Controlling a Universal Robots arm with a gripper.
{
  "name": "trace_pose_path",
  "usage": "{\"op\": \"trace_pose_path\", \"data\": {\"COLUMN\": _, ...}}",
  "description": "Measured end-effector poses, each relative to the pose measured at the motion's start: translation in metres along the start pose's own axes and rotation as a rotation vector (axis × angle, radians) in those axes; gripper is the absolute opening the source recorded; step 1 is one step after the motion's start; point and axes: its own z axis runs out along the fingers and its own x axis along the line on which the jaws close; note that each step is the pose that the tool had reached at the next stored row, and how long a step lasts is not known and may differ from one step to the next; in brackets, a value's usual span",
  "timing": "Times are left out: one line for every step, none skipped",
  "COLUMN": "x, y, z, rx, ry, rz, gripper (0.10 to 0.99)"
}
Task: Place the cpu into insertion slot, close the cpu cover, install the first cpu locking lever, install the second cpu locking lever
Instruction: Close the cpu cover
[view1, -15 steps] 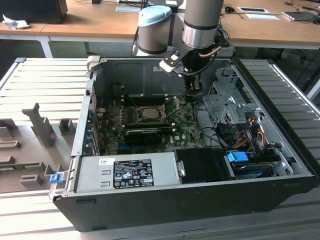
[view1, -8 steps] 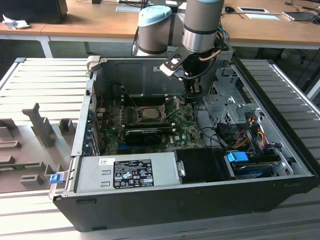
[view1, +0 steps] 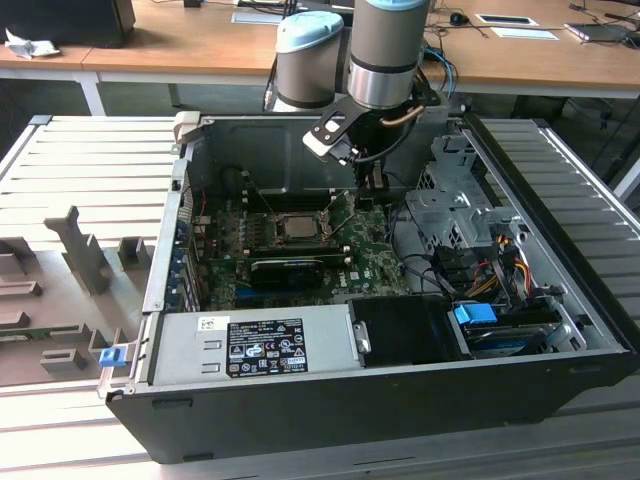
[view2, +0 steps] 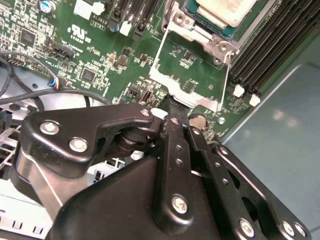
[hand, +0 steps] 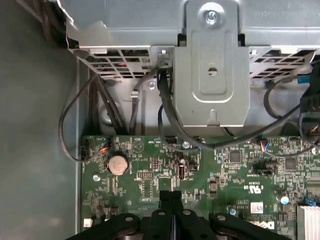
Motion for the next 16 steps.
{"op": "trace_pose_path", "data": {"x": 0.0, "y": -0.0003, "z": 0.0, "rx": 0.0, "ry": 0.0, "rz": 0.0, "gripper": 0.106}}
{"op": "trace_pose_path", "data": {"x": 0.0, "y": -0.0006, "z": 0.0, "rx": 0.0, "ry": 0.0001, "rz": 0.0, "gripper": 0.106}}
{"op": "trace_pose_path", "data": {"x": 0.0, "y": -0.0014, "z": 0.0, "rx": 0.0, "ry": 0.0001, "rz": 0.0, "gripper": 0.106}}
{"op": "trace_pose_path", "data": {"x": 0.0, "y": -0.0028, "z": -0.0001, "rx": 0.0, "ry": 0.0, "rz": 0.0, "gripper": 0.106}}
{"op": "trace_pose_path", "data": {"x": 0.0, "y": -0.004, "z": -0.0002, "rx": 0.0, "ry": 0.0, "rz": 0.0, "gripper": 0.106}}
{"op": "trace_pose_path", "data": {"x": 0.0, "y": -0.0054, "z": -0.0002, "rx": 0.0, "ry": 0.0, "rz": 0.0, "gripper": 0.106}}
{"op": "trace_pose_path", "data": {"x": 0.0, "y": -0.0073, "z": -0.0003, "rx": 0.0, "ry": 0.0, "rz": 0.0, "gripper": 0.106}}
{"op": "trace_pose_path", "data": {"x": 0.0, "y": -0.0094, "z": -0.0003, "rx": 0.0, "ry": 0.0001, "rz": 0.0, "gripper": 0.106}}
{"op": "trace_pose_path", "data": {"x": 0.0, "y": -0.011, "z": -0.0004, "rx": 0.0, "ry": 0.0, "rz": 0.0, "gripper": 0.106}}
{"op": "trace_pose_path", "data": {"x": 0.0, "y": -0.0132, "z": -0.0004, "rx": 0.0, "ry": 0.0001, "rz": 0.0, "gripper": 0.106}}
{"op": "trace_pose_path", "data": {"x": 0.0, "y": -0.0149, "z": -0.0004, "rx": 0.0, "ry": 0.0001, "rz": 0.0, "gripper": 0.106}}
{"op": "trace_pose_path", "data": {"x": 0.0, "y": -0.0168, "z": -0.0004, "rx": 0.0, "ry": 0.0001, "rz": 0.0, "gripper": 0.106}}
{"op": "trace_pose_path", "data": {"x": 0.0, "y": -0.0184, "z": -0.0004, "rx": 0.0, "ry": 0.0001, "rz": 0.0, "gripper": 0.106}}
{"op": "trace_pose_path", "data": {"x": -0.0001, "y": -0.021, "z": -0.0003, "rx": 0.0, "ry": 0.0001, "rz": 0.0, "gripper": 0.106}}
{"op": "trace_pose_path", "data": {"x": -0.0001, "y": -0.0228, "z": -0.0003, "rx": 0.0, "ry": 0.0001, "rz": 0.0, "gripper": 0.106}}
{"op": "trace_pose_path", "data": {"x": 0.0, "y": -0.0246, "z": -0.0003, "rx": 0.0, "ry": 0.0002, "rz": 0.0, "gripper": 0.106}}
